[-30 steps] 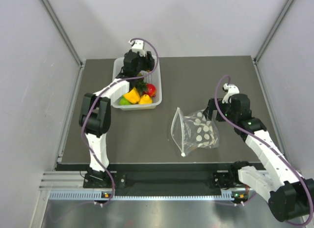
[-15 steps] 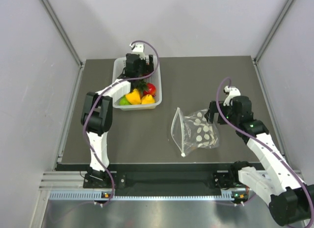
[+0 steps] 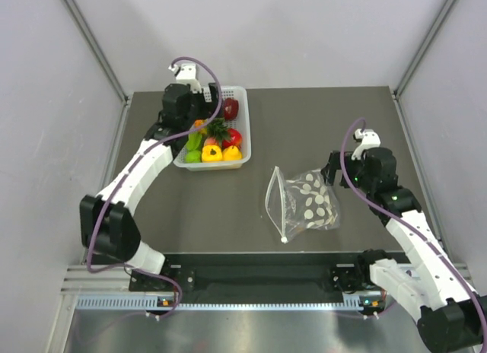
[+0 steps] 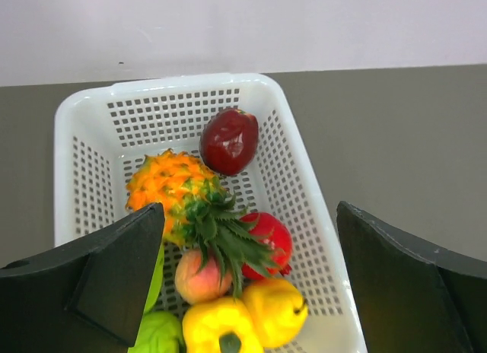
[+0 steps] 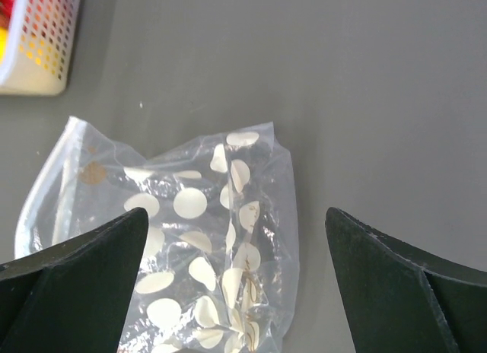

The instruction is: Open the zip-top bag and remove the fake food

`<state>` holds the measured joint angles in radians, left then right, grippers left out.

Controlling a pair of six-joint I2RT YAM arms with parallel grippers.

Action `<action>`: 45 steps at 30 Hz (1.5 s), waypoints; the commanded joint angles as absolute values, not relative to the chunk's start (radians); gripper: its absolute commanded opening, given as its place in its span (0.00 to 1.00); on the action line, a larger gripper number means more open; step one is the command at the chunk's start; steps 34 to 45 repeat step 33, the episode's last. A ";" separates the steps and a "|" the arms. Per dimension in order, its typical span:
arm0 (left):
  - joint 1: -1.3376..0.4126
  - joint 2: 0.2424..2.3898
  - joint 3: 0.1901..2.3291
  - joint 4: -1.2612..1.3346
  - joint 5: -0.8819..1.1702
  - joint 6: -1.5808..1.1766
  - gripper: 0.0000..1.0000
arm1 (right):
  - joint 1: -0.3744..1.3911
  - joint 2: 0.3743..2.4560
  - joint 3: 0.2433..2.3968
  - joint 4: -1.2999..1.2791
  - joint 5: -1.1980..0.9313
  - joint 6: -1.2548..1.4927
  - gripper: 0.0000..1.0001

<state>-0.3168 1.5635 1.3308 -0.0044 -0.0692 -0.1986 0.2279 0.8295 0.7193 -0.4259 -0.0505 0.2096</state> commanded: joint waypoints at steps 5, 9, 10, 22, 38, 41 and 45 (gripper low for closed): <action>-0.314 1.321 1.270 -0.277 -0.120 -0.282 0.99 | 0.219 0.815 0.813 -0.351 -0.023 0.202 1.00; -0.314 1.230 1.247 -0.397 -0.187 -0.308 0.99 | 0.218 0.795 0.831 -0.360 -0.014 0.199 1.00; -0.314 1.211 1.240 -0.409 -0.199 -0.307 0.99 | 0.218 0.790 0.836 -0.367 -0.012 0.199 1.00; -0.314 1.003 1.157 -0.500 -0.207 -0.259 0.99 | 0.218 0.741 0.873 -0.414 0.041 0.192 1.00; -0.314 0.970 1.144 -0.529 -0.152 -0.203 0.99 | 0.218 0.726 0.884 -0.442 0.080 0.181 0.99; -0.314 0.970 1.144 -0.529 -0.152 -0.203 0.99 | 0.218 0.726 0.884 -0.442 0.080 0.181 0.99; -0.314 0.970 1.144 -0.529 -0.152 -0.203 0.99 | 0.218 0.726 0.884 -0.442 0.080 0.181 0.99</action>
